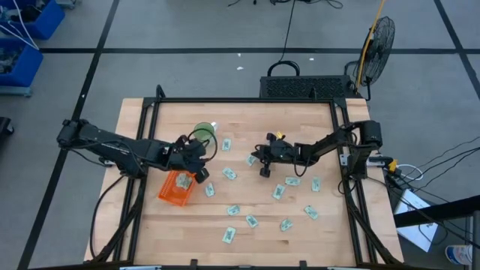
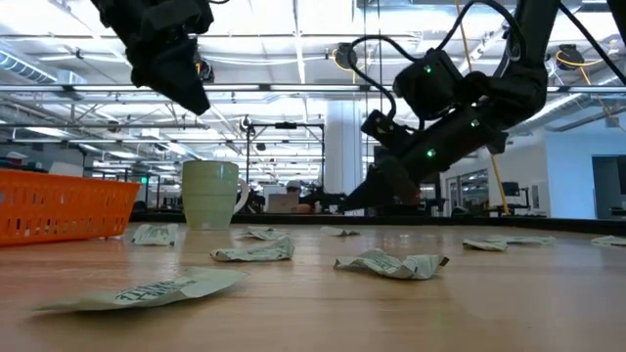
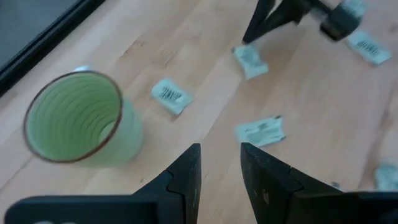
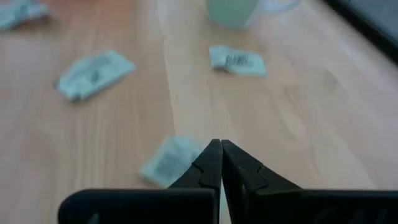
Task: Pick and place Stevia / Truvia into bins
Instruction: Put the stevia packet into the orange bin
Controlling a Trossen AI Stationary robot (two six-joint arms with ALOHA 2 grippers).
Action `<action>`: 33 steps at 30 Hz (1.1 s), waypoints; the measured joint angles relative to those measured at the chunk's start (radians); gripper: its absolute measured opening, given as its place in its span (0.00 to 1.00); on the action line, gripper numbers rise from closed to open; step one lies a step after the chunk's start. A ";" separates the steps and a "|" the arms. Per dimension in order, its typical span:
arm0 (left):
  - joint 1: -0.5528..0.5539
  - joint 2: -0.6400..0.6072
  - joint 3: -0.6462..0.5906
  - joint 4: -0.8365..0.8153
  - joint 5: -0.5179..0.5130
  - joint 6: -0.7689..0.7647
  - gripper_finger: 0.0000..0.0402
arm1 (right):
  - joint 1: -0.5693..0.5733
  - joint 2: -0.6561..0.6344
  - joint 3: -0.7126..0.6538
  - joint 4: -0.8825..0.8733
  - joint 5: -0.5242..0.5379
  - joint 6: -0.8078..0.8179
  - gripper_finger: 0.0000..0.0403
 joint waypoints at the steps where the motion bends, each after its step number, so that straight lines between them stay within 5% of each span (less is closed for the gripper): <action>1: 0.000 0.002 0.000 0.019 0.011 0.001 0.30 | 0.001 -0.001 -0.001 -0.006 -0.006 0.013 0.00; 6: -0.001 0.014 -0.001 0.060 0.040 0.032 0.30 | 0.000 0.004 0.000 0.006 -0.110 0.089 0.07; 19: 0.008 0.014 -0.001 0.061 0.044 0.068 0.30 | 0.004 0.023 0.001 -0.081 -0.051 -0.001 0.41; 26: 0.008 0.014 -0.001 0.063 0.044 0.072 0.30 | 0.004 0.020 0.004 -0.139 -0.051 0.029 0.37; 33: 0.008 0.014 -0.001 0.063 0.044 0.072 0.30 | -0.004 0.020 0.003 -0.134 -0.055 0.036 0.15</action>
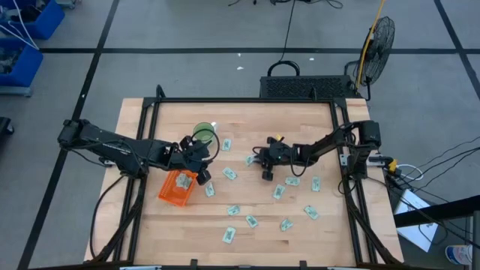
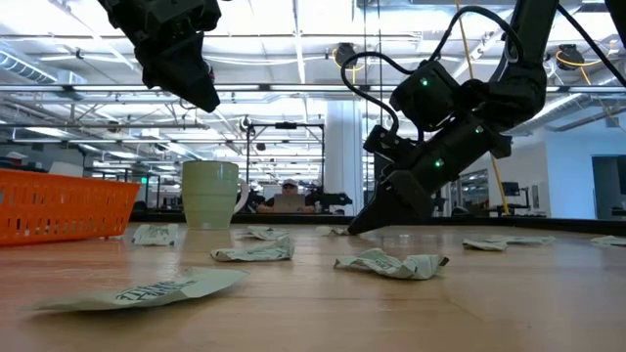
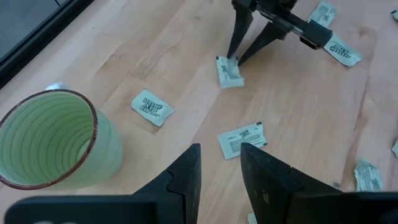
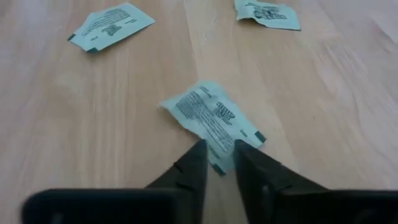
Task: Pick and place Stevia / Truvia into bins
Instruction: Put the stevia packet into the orange bin
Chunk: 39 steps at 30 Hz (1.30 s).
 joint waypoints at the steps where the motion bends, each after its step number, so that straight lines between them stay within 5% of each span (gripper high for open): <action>1: 0.000 0.000 0.000 0.000 0.000 0.000 0.30 | -0.003 0.000 0.000 0.000 0.000 0.008 0.11; 4: 0.000 0.000 0.000 0.000 0.000 0.000 0.30 | -0.005 0.000 0.000 0.000 0.002 0.017 0.02; 17: 0.000 0.000 0.000 0.002 0.000 0.014 0.30 | 0.017 -0.045 -0.003 0.098 -0.005 -0.015 0.00; 24: -0.023 0.012 -0.001 0.033 0.001 0.240 0.30 | 0.023 -0.097 -0.003 0.145 -0.133 0.043 0.00; 39: -0.027 0.295 -0.002 0.491 -0.021 0.666 0.30 | 0.023 -0.103 -0.002 0.223 -0.157 0.166 0.00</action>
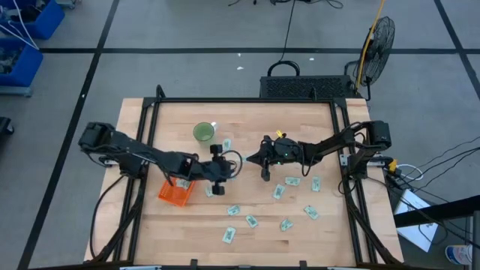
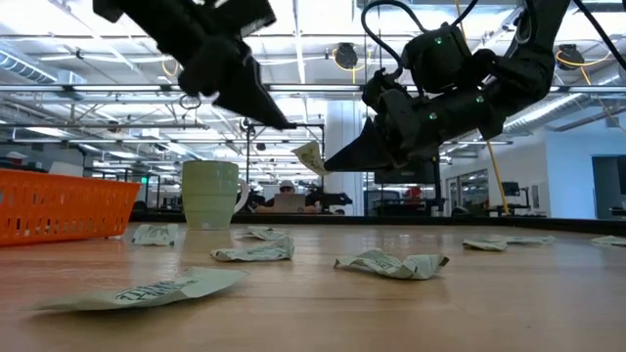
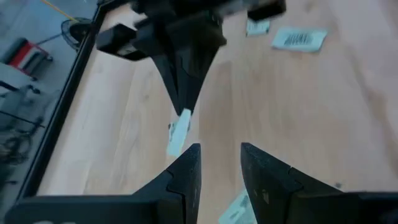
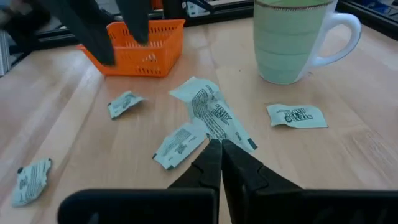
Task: Pick and place Stevia / Truvia into bins
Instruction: Put the stevia packet into the orange bin
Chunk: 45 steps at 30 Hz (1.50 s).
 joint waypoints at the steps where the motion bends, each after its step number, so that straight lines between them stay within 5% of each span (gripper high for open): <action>1: 0.000 0.013 -0.001 0.018 -0.013 0.016 0.30 | 0.000 0.000 0.000 0.000 0.000 0.000 0.00; 13: 0.063 0.062 0.001 0.075 -0.036 0.081 0.30 | 0.000 0.000 0.000 0.027 -0.079 0.008 0.00; 21: 0.090 0.062 0.001 0.123 0.122 0.123 0.30 | 0.000 0.000 0.000 0.096 -0.104 0.008 0.00; 27: 0.092 0.062 0.001 0.165 0.117 0.123 0.30 | 0.000 0.000 0.000 0.116 -0.104 0.012 0.00; 31: 0.092 0.062 0.001 0.166 0.107 0.131 0.21 | 0.000 0.000 0.000 0.115 -0.104 0.030 0.00; 36: 0.093 0.062 0.001 0.161 0.102 0.117 0.03 | 0.000 0.000 0.000 0.112 -0.102 0.014 0.09; 41: 0.090 0.060 0.002 0.122 0.074 0.061 0.01 | -0.001 0.000 0.000 0.102 -0.091 0.008 0.23; 45: 0.063 0.014 0.001 -0.109 -0.005 -0.101 0.01 | -0.001 -0.001 0.001 0.054 -0.044 -0.004 0.30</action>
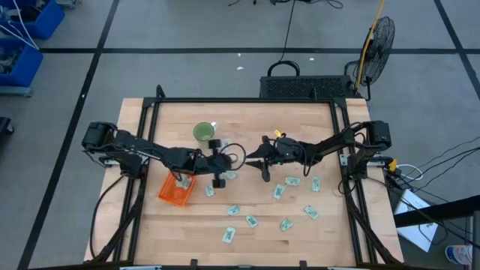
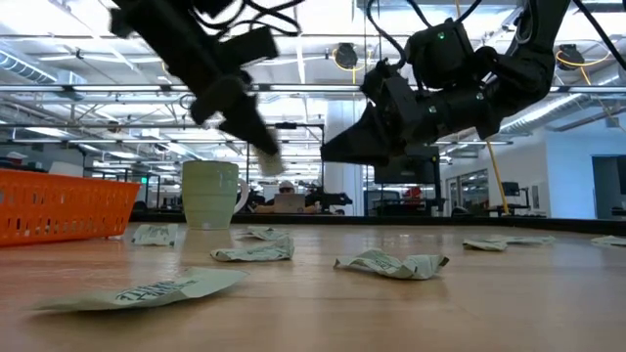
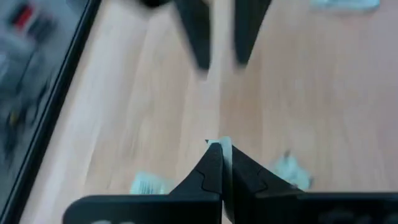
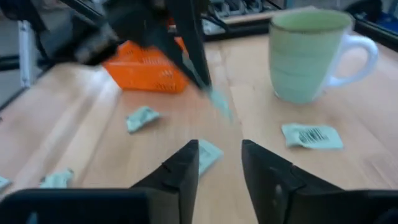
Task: Pick and place Stevia / Truvia into bins
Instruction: Put the stevia packet into the orange bin
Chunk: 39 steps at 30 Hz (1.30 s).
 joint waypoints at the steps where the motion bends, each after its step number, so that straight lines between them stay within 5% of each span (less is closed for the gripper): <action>1: -0.014 -0.020 0.002 -0.061 -0.024 -0.063 0.01 | 0.000 0.000 0.000 -0.012 0.000 0.000 0.31; 8: -0.188 -0.198 0.002 -0.455 -0.091 -0.537 0.01 | 0.000 0.000 0.000 -0.059 -0.001 -0.029 0.31; 14: -0.331 -0.241 0.001 -0.812 0.035 -1.044 0.02 | -0.001 0.000 0.000 -0.073 0.000 -0.054 0.30; 18: -0.369 -0.232 -0.033 -0.883 0.130 -1.274 0.02 | -0.001 0.000 0.000 -0.073 0.000 -0.068 0.30; 28: -0.358 -0.231 -0.103 -0.881 0.192 -1.322 0.18 | -0.001 0.000 0.000 -0.075 0.000 -0.049 0.29; 39: -0.245 -0.231 -0.099 -0.842 0.091 -1.217 0.33 | 0.000 0.000 0.000 -0.073 0.000 -0.052 0.30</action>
